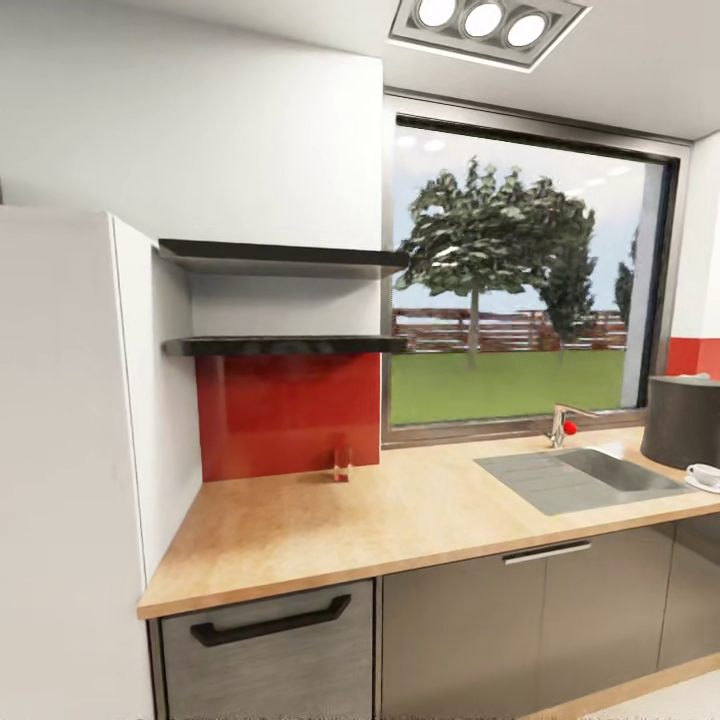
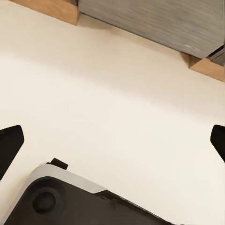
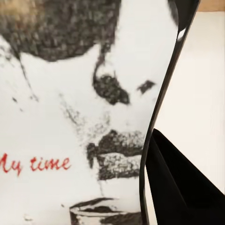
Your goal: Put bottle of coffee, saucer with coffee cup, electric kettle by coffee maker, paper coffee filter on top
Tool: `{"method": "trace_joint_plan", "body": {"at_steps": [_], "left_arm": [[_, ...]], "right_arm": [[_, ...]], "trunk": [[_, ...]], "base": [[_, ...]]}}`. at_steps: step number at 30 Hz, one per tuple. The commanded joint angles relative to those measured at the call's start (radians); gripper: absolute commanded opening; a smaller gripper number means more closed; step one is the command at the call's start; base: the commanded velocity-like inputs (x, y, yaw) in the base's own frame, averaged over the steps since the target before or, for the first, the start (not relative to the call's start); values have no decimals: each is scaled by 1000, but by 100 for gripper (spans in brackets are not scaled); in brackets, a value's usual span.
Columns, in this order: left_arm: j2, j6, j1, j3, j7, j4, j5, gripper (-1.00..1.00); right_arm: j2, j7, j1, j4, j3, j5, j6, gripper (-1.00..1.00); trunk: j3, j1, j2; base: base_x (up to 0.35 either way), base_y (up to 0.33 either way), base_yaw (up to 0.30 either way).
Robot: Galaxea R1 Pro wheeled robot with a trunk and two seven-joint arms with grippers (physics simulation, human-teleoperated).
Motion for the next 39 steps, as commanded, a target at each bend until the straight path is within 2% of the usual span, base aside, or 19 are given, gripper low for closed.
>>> {"method": "trace_joint_plan", "body": {"at_steps": [1,12,20,31,33,39], "left_arm": [[0,-6,1,-6,-3,-1,9,100],[-2,-24,1,-14,-5,2,2,100],[-2,-20,1,-15,-5,2,3,100],[-2,-14,1,-19,-6,3,0,100],[-3,-14,1,-20,-6,3,-6,100],[1,-18,1,-28,-6,2,-54,100]], "right_arm": [[0,4,0,4,8,-13,-11,-100],[4,-4,15,4,8,-13,-38,-100],[-4,-3,20,4,8,-10,-37,-100],[-5,-4,21,2,8,10,-36,-100],[-4,-4,20,1,8,10,-37,-100],[16,-5,21,1,8,12,-47,-100]], "trunk": [[-2,0,-1],[-19,0,-1],[-23,0,-1],[-40,0,-1],[-43,0,-1],[-52,0,-1]], "base": [[0,0,0],[0,0,-48],[0,0,-7],[0,0,0],[0,0,0],[0,0,0]]}}
